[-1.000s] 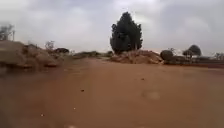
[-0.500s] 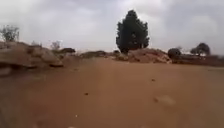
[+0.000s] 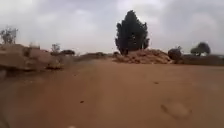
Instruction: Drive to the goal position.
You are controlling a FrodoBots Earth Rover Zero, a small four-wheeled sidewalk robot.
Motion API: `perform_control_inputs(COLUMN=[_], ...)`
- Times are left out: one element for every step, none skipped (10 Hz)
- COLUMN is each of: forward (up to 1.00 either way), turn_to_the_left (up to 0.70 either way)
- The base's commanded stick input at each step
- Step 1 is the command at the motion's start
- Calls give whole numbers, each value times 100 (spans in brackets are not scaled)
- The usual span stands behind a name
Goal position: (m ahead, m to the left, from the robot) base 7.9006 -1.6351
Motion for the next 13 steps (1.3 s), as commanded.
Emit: perform_control_inputs(forward=[50, 50, 50, 50, 50, 50, 50, 50, 50, 50, 50, 50, 50], turn_to_the_left=[0, 0, 0, -10, -45, -7, 0, 0, 0, 0, 0, 0, 0])
